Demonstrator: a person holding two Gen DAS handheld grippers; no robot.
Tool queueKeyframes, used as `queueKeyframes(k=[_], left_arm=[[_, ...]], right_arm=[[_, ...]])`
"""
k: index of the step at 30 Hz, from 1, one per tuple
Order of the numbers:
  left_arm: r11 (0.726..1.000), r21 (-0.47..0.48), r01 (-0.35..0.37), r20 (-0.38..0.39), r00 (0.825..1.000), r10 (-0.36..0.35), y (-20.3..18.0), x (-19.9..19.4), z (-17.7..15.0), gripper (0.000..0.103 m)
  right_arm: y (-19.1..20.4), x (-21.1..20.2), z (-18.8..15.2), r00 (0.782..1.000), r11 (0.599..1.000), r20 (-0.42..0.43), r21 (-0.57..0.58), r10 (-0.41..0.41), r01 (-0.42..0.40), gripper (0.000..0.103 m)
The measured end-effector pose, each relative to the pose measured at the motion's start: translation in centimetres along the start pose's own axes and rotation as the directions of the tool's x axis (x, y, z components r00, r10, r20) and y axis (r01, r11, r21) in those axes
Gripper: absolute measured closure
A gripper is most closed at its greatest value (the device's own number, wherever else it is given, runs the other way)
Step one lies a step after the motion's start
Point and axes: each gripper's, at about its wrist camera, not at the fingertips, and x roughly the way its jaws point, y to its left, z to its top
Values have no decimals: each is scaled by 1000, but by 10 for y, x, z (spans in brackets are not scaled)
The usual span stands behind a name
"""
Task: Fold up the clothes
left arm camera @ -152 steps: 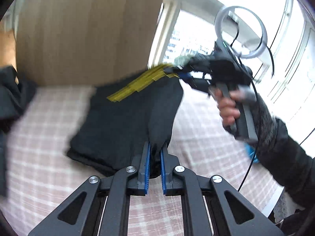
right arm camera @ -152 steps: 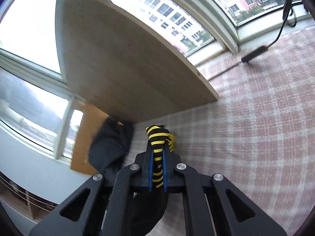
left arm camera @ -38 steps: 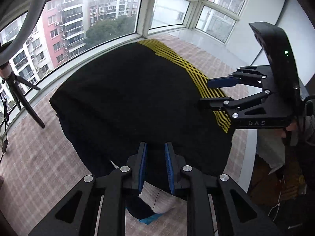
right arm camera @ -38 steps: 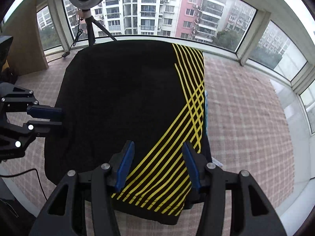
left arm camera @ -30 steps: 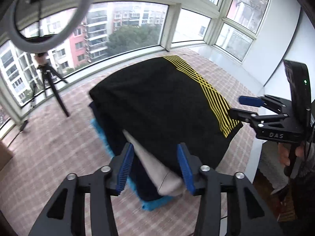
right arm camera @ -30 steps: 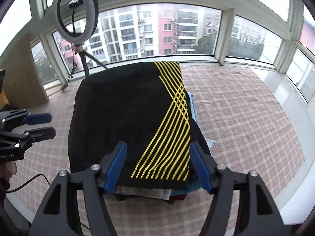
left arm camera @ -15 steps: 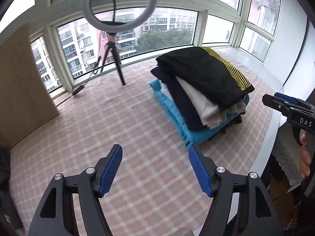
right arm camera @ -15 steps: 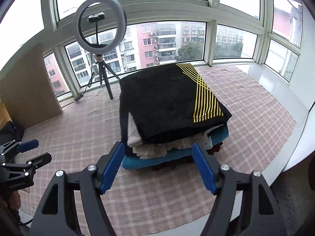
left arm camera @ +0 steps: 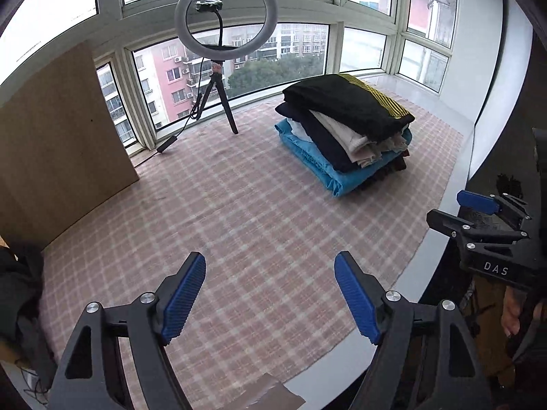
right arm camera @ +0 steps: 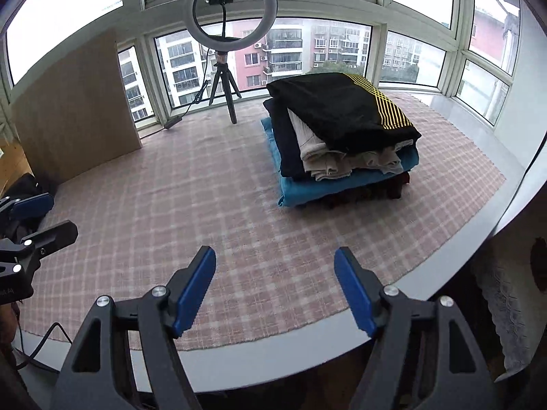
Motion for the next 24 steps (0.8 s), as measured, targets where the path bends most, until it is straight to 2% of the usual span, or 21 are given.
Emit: queueKeyframes(k=[9, 19, 24], left_arm=[[999, 0, 49, 56, 997, -49, 1, -29, -7, 27], [1000, -1, 24, 52, 998, -24, 7, -30, -11, 27], [1000, -16, 8, 82, 997, -6, 15, -36, -11, 27]], right_arm=[[12, -36, -6, 997, 999, 65, 20, -43, 42, 32], [20, -36, -6, 997, 999, 69, 17, -44, 43, 32], [23, -33, -4, 997, 999, 65, 16, -44, 43, 32]])
